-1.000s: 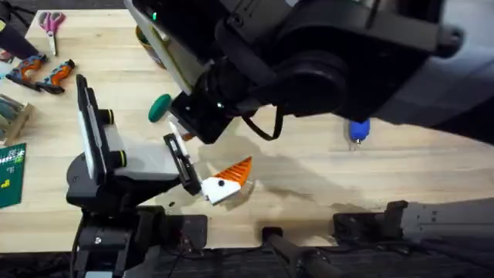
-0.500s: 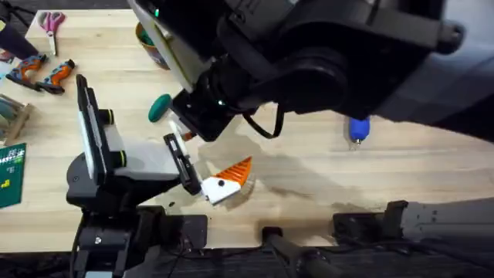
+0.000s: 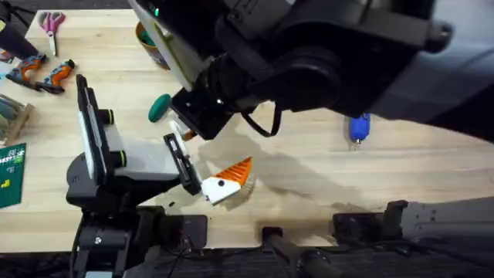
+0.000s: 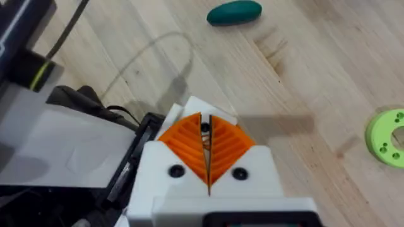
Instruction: Pick up the gripper from the table and insert it into the empty holder that is missing its gripper. Then pick up a screw, insert it into the mounting hole, and use the screwdriver to tighten it. Finally, clean up the table by picking up the vegetable and placing it into the bucket.
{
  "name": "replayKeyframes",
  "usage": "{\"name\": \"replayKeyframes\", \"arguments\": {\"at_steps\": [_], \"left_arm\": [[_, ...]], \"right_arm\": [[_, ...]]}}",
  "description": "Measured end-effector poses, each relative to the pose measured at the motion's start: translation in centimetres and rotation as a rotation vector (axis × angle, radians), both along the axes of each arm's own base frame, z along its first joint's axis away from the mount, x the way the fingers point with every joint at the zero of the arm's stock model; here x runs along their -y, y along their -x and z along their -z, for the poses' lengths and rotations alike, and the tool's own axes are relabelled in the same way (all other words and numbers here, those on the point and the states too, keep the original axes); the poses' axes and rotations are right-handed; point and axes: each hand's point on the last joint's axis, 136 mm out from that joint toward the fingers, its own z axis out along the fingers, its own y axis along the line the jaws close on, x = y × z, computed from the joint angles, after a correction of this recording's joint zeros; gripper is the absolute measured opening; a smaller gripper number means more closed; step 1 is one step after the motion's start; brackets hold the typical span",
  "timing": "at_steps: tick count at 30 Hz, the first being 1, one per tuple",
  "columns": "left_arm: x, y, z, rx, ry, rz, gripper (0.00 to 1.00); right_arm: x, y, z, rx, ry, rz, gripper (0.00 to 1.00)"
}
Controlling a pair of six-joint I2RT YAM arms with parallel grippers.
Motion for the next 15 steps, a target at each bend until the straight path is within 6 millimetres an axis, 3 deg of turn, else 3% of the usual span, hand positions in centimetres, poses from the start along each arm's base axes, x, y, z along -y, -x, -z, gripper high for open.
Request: {"name": "replayKeyframes", "arguments": {"at_steps": [15], "left_arm": [[0.0,0.0,0.01,-0.001,0.0,0.0,0.986]], "right_arm": [[0.1,-0.04,0.57,-0.01,0.018,0.002,0.007]]}}
